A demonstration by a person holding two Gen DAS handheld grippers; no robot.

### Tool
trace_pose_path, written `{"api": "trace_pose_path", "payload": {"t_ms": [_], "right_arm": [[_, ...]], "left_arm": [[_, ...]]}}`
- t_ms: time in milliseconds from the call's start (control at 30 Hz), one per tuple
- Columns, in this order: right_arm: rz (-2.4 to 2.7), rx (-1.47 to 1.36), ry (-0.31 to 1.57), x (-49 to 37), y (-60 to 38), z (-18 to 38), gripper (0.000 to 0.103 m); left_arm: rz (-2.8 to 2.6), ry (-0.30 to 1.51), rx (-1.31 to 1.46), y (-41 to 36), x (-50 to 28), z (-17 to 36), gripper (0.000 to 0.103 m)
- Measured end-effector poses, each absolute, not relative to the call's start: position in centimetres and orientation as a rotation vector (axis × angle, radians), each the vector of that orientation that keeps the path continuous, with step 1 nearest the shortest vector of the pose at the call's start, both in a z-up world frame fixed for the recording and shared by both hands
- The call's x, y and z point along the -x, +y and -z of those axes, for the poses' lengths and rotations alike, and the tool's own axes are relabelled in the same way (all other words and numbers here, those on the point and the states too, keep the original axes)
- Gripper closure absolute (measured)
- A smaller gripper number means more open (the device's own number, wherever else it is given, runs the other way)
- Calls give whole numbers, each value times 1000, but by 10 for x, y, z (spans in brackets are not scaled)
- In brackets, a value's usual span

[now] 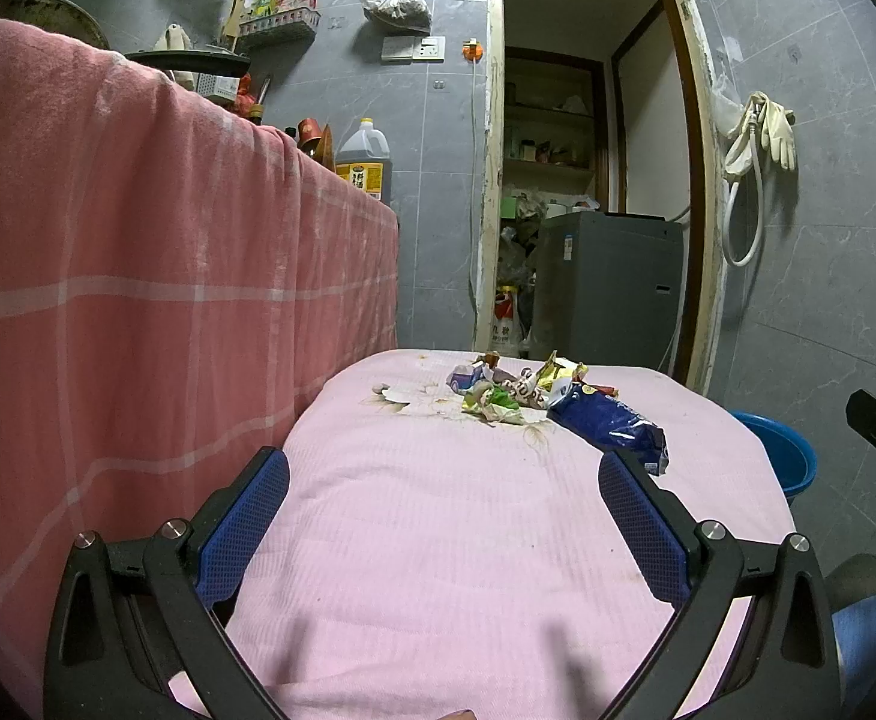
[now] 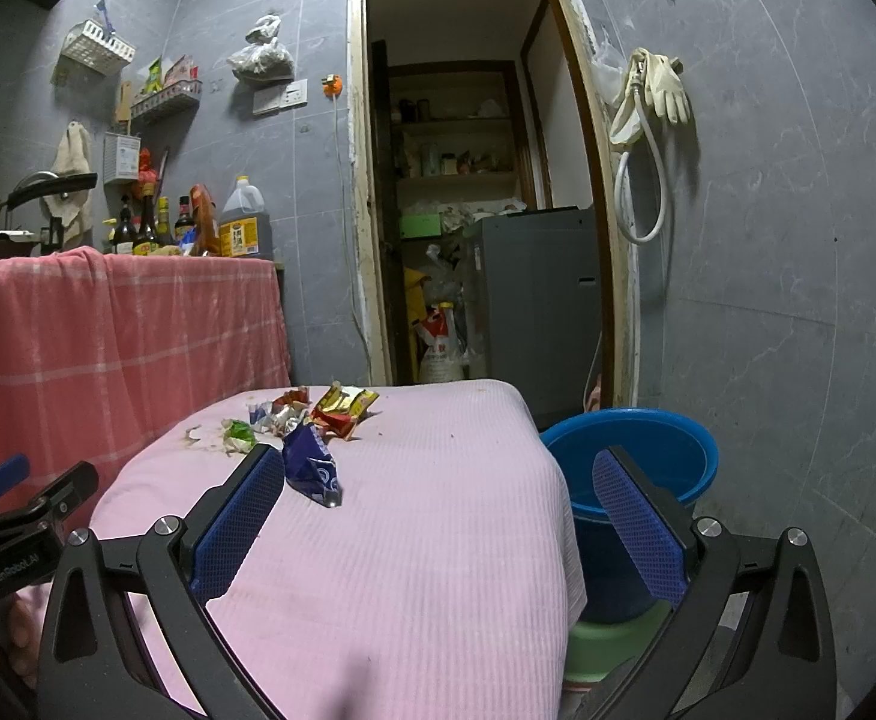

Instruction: Collect trash

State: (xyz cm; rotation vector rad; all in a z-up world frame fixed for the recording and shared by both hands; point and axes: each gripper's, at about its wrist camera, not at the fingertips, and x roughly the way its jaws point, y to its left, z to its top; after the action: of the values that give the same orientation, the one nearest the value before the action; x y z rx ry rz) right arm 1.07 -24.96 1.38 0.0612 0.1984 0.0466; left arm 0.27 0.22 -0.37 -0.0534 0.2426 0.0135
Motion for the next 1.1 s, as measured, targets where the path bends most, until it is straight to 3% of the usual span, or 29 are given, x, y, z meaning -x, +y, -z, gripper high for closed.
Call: {"api": "trace_pose_path", "payload": {"t_ms": [1100], "right_arm": [[-111, -11, 97, -32, -234, -23, 0]], "left_arm": [[-43, 210, 59, 13, -29, -19, 2]]}}
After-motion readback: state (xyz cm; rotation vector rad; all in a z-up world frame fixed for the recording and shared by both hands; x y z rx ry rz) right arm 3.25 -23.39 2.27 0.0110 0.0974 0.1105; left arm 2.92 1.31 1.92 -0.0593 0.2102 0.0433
